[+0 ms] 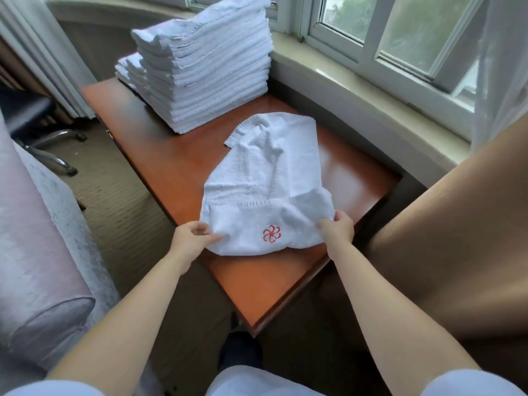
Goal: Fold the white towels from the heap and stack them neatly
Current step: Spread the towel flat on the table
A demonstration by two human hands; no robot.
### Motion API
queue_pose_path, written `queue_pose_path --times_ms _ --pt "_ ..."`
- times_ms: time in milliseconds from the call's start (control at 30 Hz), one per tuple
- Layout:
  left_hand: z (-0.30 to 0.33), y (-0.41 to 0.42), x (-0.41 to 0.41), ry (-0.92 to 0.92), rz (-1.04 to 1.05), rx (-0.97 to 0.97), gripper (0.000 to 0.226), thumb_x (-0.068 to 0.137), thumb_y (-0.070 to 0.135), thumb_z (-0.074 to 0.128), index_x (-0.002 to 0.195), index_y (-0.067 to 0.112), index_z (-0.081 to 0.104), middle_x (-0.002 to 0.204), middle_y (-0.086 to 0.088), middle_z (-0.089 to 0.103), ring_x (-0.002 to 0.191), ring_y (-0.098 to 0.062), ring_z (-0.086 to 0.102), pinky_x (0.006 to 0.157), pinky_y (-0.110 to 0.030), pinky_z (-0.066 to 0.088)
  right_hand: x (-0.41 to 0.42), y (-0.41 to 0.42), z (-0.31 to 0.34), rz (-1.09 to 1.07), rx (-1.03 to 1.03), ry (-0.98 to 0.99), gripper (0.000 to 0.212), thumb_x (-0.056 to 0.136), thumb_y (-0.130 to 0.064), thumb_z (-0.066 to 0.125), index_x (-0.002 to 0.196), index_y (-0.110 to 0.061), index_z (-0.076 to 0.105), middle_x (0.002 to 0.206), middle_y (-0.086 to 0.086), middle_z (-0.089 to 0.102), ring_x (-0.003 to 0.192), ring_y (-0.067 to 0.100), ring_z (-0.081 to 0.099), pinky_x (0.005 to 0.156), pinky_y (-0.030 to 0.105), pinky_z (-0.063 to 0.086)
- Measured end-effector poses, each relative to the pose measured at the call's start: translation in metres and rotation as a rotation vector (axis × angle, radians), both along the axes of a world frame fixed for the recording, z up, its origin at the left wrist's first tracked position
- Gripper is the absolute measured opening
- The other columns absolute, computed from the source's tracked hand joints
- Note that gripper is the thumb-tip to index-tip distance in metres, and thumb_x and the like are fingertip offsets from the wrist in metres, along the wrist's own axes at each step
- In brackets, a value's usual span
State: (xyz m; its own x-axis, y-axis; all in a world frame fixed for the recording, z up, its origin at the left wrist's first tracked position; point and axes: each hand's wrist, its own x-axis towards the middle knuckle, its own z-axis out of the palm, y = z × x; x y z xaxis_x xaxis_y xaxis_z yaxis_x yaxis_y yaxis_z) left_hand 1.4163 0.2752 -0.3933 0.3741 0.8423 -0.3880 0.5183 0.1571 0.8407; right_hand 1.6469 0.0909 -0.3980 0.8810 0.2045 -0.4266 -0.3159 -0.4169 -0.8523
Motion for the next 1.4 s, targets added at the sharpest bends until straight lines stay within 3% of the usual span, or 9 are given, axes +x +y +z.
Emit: queue_pose_path --times_ms 100,200,333,433,567,767,1000,1300,1400 --pt "0.017 0.0 0.002 -0.199 0.264 0.398 0.015 0.082 0.006 0.071 0.079 0.016 0.061 0.081 -0.003 0.057 0.075 -0.018 0.052 0.073 -0.031 0.044 0.004 -0.015 0.027 -0.124 0.077 -0.301 0.022 0.084 -0.008 0.052 0.068 -0.022 0.048 0.066 -0.007 0.049 0.062 0.014 0.043 0.05 0.019 0.032" --pt "0.025 -0.014 0.008 -0.306 0.39 0.604 0.003 0.091 0.004 0.059 0.092 0.006 0.056 0.087 -0.009 0.053 0.079 -0.021 0.05 0.073 -0.027 0.041 0.01 -0.028 0.045 -0.166 0.089 -0.424 0.013 0.092 -0.018 0.054 0.1 -0.018 0.064 0.099 -0.002 0.062 0.088 0.016 0.055 0.07 0.018 0.042" --pt "0.016 -0.049 -0.003 -0.306 0.47 0.587 0.008 0.096 0.007 0.05 0.1 -0.001 0.05 0.096 -0.021 0.053 0.083 -0.025 0.05 0.074 -0.029 0.04 -0.004 -0.054 0.042 -0.36 0.083 -0.523 0.027 0.092 -0.014 0.045 0.109 -0.003 0.062 0.113 0.009 0.061 0.113 0.029 0.051 0.099 0.038 0.04" --pt "0.018 -0.081 -0.01 -0.353 0.618 0.589 0.006 0.095 0.009 0.043 0.098 0.004 0.044 0.103 -0.024 0.054 0.086 -0.027 0.049 0.076 -0.032 0.037 -0.022 -0.067 0.038 -0.459 0.087 -0.476 0.038 0.083 -0.023 0.028 0.093 -0.004 0.06 0.096 0.005 0.058 0.103 0.033 0.052 0.095 0.04 0.042" --pt "0.023 -0.103 -0.014 -0.346 0.65 0.592 0.011 0.08 0.017 0.037 0.09 0.011 0.037 0.085 -0.009 0.044 0.074 -0.023 0.039 0.066 -0.029 0.029 -0.023 -0.075 0.04 -0.416 0.002 -0.359 0.028 0.082 -0.028 0.027 0.083 -0.017 0.052 0.09 0.007 0.061 0.103 0.031 0.047 0.086 0.034 0.039" --pt "0.025 -0.074 -0.006 -0.163 0.607 0.535 0.014 0.071 0.022 0.034 0.084 0.019 0.036 0.068 0.007 0.038 0.064 -0.024 0.038 0.063 -0.034 0.029 -0.009 -0.062 0.046 -0.454 -0.068 -0.368 0.018 0.083 -0.021 0.034 0.079 -0.019 0.051 0.074 0.004 0.059 0.065 0.018 0.037 0.099 0.038 0.037" --pt "0.015 0.012 0.048 -0.174 0.454 0.49 0.015 0.093 0.024 0.052 0.09 0.02 0.039 0.07 0.01 0.042 0.07 -0.023 0.042 0.067 -0.035 0.035 0.033 0.015 0.048 -0.407 -0.029 -0.455 0.022 0.093 -0.013 0.038 0.092 -0.009 0.06 0.089 0.007 0.061 0.085 0.027 0.049 0.105 0.04 0.031" --pt "0.035 0.164 0.161 -0.226 0.42 0.515 0.015 0.099 0.024 0.05 0.097 0.016 0.037 0.083 0.001 0.046 0.074 -0.02 0.044 0.053 -0.019 0.027 0.156 0.155 0.059 -0.416 0.042 -0.436 0.023 0.094 -0.014 0.039 0.106 -0.011 0.058 0.101 0.007 0.062 0.101 0.032 0.056 0.09 0.035 0.042" --pt "0.022 0.198 0.191 -0.167 0.32 0.411 0.02 0.098 0.025 0.052 0.11 0.011 0.044 0.103 -0.008 0.057 0.095 -0.027 0.054 0.071 -0.02 0.034 0.183 0.181 0.035 -0.253 -0.074 -0.264 0.043 0.093 -0.021 0.045 0.135 -0.025 0.045 0.127 0.003 0.055 0.122 0.029 0.048 0.103 0.036 0.037"
